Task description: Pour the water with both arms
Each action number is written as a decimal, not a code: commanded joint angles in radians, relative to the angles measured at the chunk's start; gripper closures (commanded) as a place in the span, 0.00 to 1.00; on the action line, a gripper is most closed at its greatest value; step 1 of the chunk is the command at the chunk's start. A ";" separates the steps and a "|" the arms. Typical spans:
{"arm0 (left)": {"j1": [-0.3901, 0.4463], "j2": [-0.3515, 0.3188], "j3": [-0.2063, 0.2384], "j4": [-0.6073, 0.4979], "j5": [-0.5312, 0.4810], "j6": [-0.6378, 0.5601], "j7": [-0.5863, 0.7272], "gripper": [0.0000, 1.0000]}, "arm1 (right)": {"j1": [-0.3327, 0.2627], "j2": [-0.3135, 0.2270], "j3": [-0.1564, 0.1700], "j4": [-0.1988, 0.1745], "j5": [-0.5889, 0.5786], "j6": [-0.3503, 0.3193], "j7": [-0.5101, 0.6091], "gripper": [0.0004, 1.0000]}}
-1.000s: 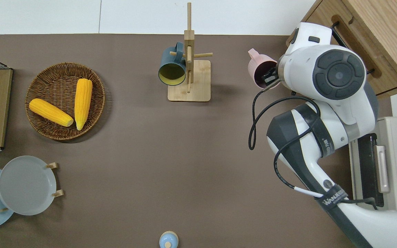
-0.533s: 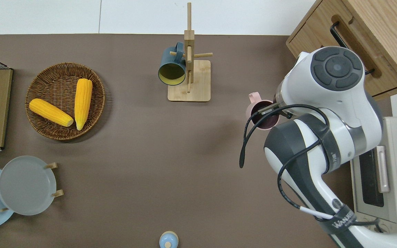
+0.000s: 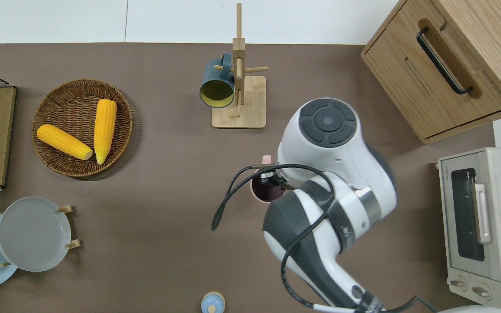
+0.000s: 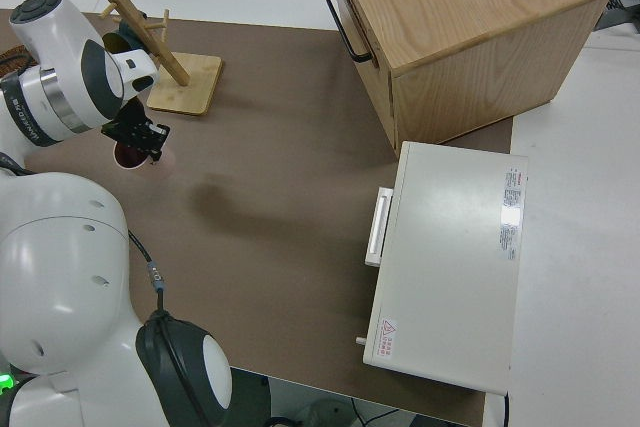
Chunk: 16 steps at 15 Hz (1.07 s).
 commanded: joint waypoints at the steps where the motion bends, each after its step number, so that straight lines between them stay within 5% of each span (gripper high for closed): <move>1: -0.096 -0.105 0.020 -0.115 0.087 0.010 -0.129 1.00 | 0.084 0.092 0.002 0.011 0.043 0.102 0.200 1.00; 6: -0.104 -0.148 -0.027 -0.201 0.090 0.023 -0.159 1.00 | 0.172 0.209 0.029 0.076 0.077 0.234 0.444 1.00; 11: -0.118 -0.198 -0.040 -0.298 0.090 0.116 -0.159 1.00 | 0.170 0.255 0.077 0.080 0.123 0.357 0.541 1.00; 16: -0.115 -0.198 -0.038 -0.321 0.090 0.158 -0.159 1.00 | 0.195 0.304 0.081 0.076 0.102 0.443 0.576 1.00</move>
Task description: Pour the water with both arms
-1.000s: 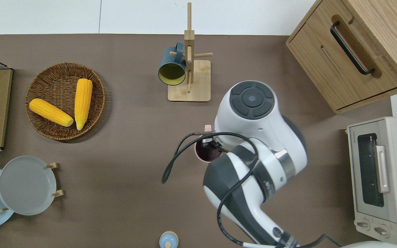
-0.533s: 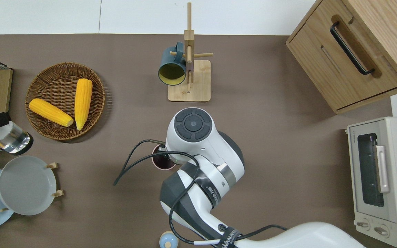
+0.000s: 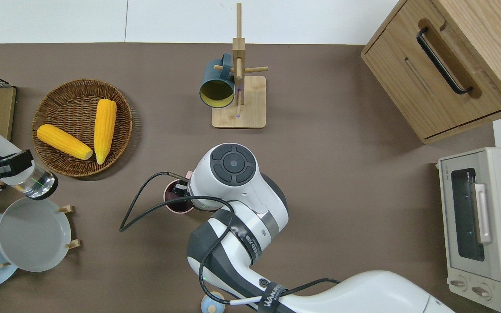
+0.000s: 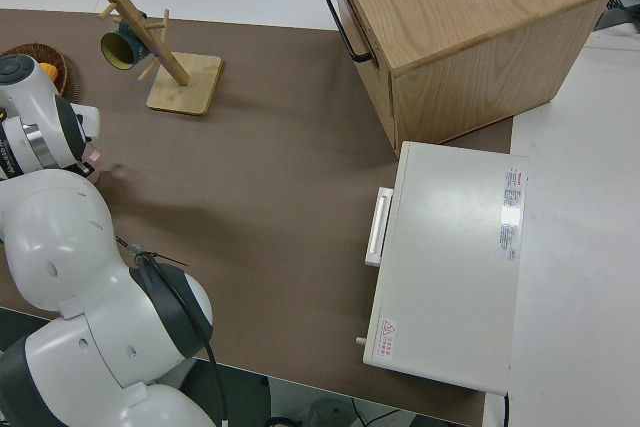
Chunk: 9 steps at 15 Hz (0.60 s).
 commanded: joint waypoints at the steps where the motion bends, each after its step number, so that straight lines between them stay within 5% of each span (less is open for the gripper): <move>1: -0.017 -0.041 0.013 -0.036 0.030 0.044 -0.023 1.00 | 0.011 0.054 0.011 0.019 -0.033 0.051 0.046 1.00; 2: -0.017 -0.040 0.013 -0.036 0.030 0.048 -0.023 1.00 | 0.011 0.056 0.011 0.019 -0.051 0.051 0.052 1.00; 4: -0.018 -0.040 0.015 -0.036 0.030 0.051 -0.023 1.00 | 0.011 0.056 0.018 0.016 -0.078 0.052 0.046 0.57; 5: -0.018 -0.040 0.015 -0.036 0.030 0.051 -0.023 1.00 | 0.010 0.056 0.019 0.016 -0.087 0.052 0.046 0.43; 6: -0.018 -0.040 0.015 -0.036 0.030 0.051 -0.023 1.00 | 0.010 0.056 0.019 0.016 -0.087 0.052 0.052 0.16; 7: -0.018 -0.038 0.015 -0.036 0.030 0.051 -0.023 1.00 | 0.010 0.056 0.019 0.016 -0.090 0.052 0.052 0.01; 9: -0.018 -0.034 0.015 -0.036 0.030 0.051 -0.022 0.99 | 0.011 0.056 0.018 0.016 -0.092 0.052 0.052 0.01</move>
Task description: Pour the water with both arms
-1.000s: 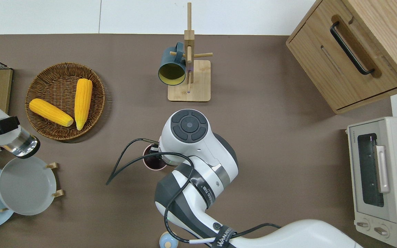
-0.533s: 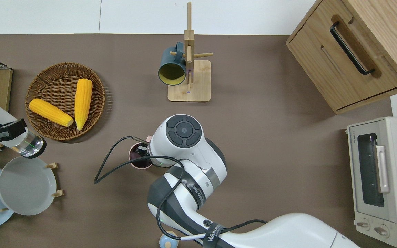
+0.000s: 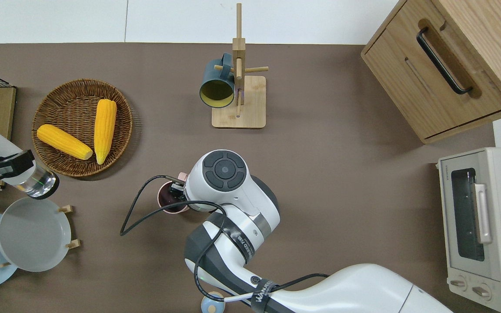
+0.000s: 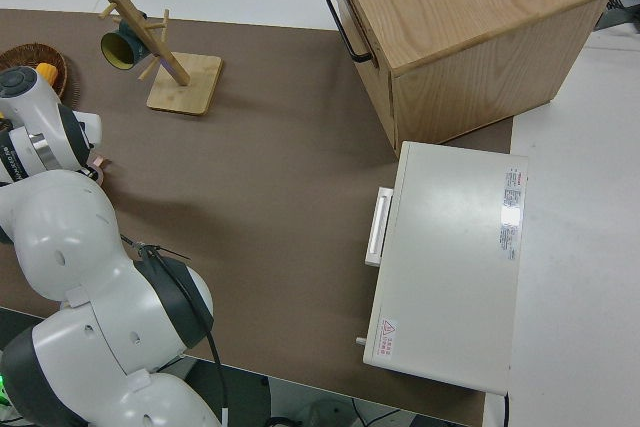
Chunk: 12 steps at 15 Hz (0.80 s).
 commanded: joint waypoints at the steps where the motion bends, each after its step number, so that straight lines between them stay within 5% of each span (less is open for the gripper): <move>1: -0.018 -0.031 0.011 -0.020 0.030 0.026 -0.022 0.99 | -0.002 0.012 0.010 0.017 -0.028 0.005 0.029 0.01; 6: -0.021 -0.041 -0.025 -0.055 0.030 0.005 -0.022 0.99 | -0.099 -0.053 0.099 0.022 -0.026 -0.017 0.039 0.01; 12: -0.067 -0.045 -0.104 -0.141 -0.007 0.009 -0.032 0.99 | -0.223 -0.227 0.105 0.022 -0.025 -0.227 -0.092 0.01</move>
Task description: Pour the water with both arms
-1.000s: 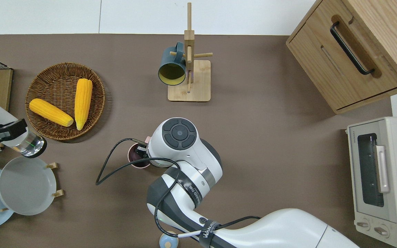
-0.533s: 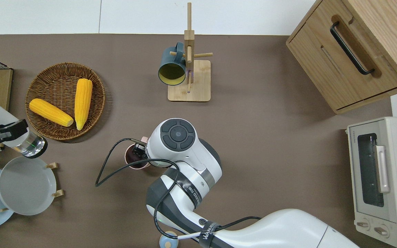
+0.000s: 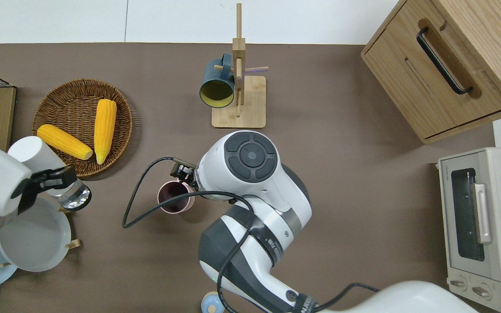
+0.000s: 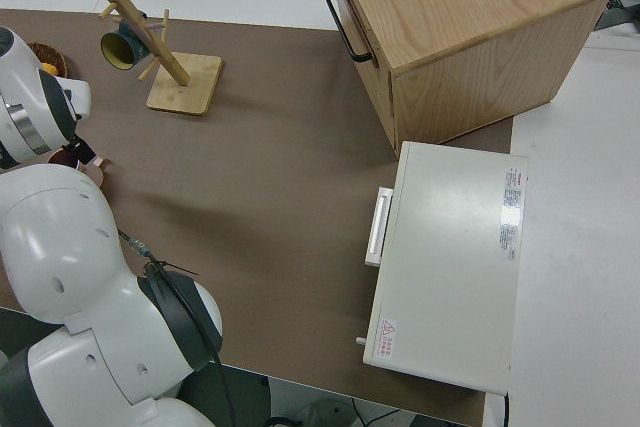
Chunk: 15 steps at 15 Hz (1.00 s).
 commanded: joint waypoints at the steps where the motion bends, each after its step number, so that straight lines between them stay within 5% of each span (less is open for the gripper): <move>1: -0.073 -0.045 -0.035 -0.067 -0.040 0.019 -0.046 0.99 | -0.120 -0.154 0.009 -0.016 -0.008 -0.184 -0.153 0.01; 3: -0.105 -0.057 -0.044 -0.083 -0.065 0.015 -0.049 0.99 | -0.152 -0.200 -0.013 -0.013 -0.014 -0.259 -0.250 0.01; 5: -0.148 -0.074 -0.045 -0.117 -0.100 0.024 -0.048 0.99 | -0.157 -0.232 -0.075 0.007 -0.040 -0.306 -0.364 0.01; 15: -0.237 -0.075 -0.050 -0.176 -0.141 0.009 -0.043 0.99 | -0.122 -0.381 -0.511 0.015 -0.029 -0.436 -1.037 0.01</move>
